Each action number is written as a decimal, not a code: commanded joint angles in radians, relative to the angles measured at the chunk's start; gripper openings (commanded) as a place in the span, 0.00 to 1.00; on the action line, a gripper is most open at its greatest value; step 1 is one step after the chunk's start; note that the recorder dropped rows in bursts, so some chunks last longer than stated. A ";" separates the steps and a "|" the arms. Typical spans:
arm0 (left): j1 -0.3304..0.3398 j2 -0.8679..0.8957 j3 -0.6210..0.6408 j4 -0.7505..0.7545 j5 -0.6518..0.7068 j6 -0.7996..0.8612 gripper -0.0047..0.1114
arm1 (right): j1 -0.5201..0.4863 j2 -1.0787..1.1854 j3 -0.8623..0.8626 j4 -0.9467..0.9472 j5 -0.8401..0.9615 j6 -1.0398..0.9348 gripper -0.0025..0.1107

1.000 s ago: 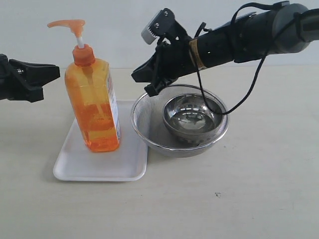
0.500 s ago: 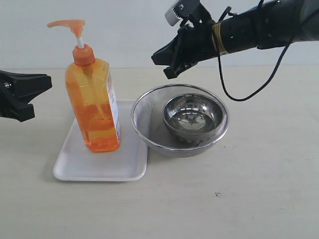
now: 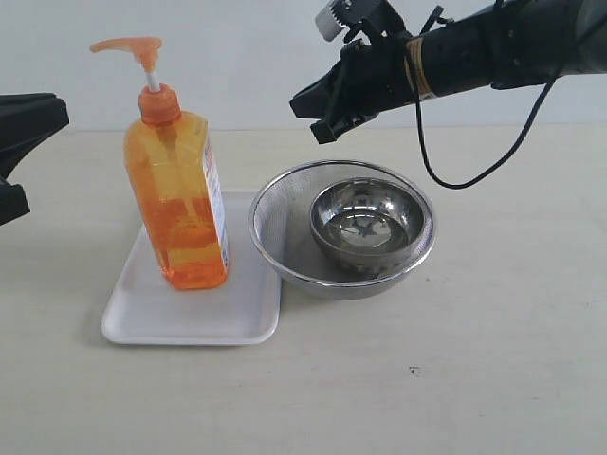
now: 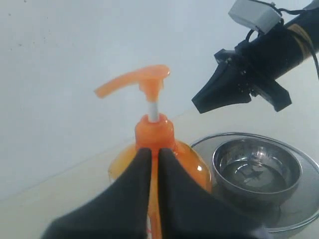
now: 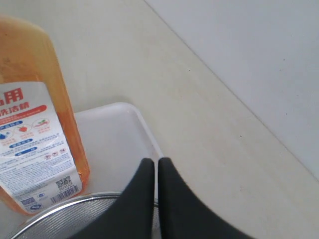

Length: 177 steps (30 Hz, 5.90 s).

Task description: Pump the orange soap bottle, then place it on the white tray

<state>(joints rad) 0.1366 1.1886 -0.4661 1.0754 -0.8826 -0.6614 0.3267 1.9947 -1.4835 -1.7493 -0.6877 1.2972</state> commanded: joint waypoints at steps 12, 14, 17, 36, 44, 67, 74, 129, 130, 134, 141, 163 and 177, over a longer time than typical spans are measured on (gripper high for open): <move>-0.007 -0.014 0.006 -0.003 -0.003 0.005 0.08 | -0.009 -0.009 -0.004 0.005 0.000 0.004 0.02; -0.007 -0.014 0.006 -0.003 -0.003 0.005 0.08 | -0.009 -0.009 -0.004 0.005 0.000 0.004 0.02; -0.007 -0.014 0.006 -0.003 -0.003 0.005 0.08 | -0.009 -0.009 -0.004 0.005 0.000 0.004 0.02; -0.007 -0.019 0.006 -0.003 -0.008 -0.018 0.08 | -0.009 -0.009 -0.004 0.005 0.000 0.004 0.02; -0.007 -0.140 0.006 -0.003 0.009 -0.228 0.08 | -0.009 -0.009 -0.004 0.005 0.000 0.004 0.02; -0.007 -0.644 0.181 0.066 0.233 -0.354 0.08 | -0.009 -0.009 -0.004 0.005 -0.003 0.004 0.02; -0.007 -0.721 0.196 0.066 0.298 -0.359 0.08 | -0.009 -0.009 -0.004 0.005 -0.001 0.004 0.02; -0.009 -1.118 0.372 0.068 0.432 -0.439 0.08 | -0.009 -0.009 -0.004 0.005 -0.003 0.004 0.02; -0.009 -1.130 0.377 0.068 0.432 -0.443 0.08 | -0.009 -0.009 -0.004 0.005 -0.003 0.004 0.02; -0.009 -1.173 0.402 0.068 0.432 -0.454 0.08 | -0.009 -0.009 -0.004 0.005 -0.003 0.004 0.02; -0.009 -1.189 0.442 0.066 0.424 -0.479 0.08 | -0.009 -0.009 -0.004 0.005 0.011 0.004 0.02; -0.009 -1.189 0.444 0.111 0.424 -0.567 0.08 | -0.009 -0.009 -0.004 0.005 0.011 0.004 0.02; -0.007 -1.189 0.444 0.056 0.353 -0.542 0.08 | -0.009 -0.009 -0.004 0.005 0.011 0.004 0.02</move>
<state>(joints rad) 0.1322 0.0030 -0.0272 1.1743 -0.5177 -1.2258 0.3252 1.9947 -1.4835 -1.7493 -0.6806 1.3011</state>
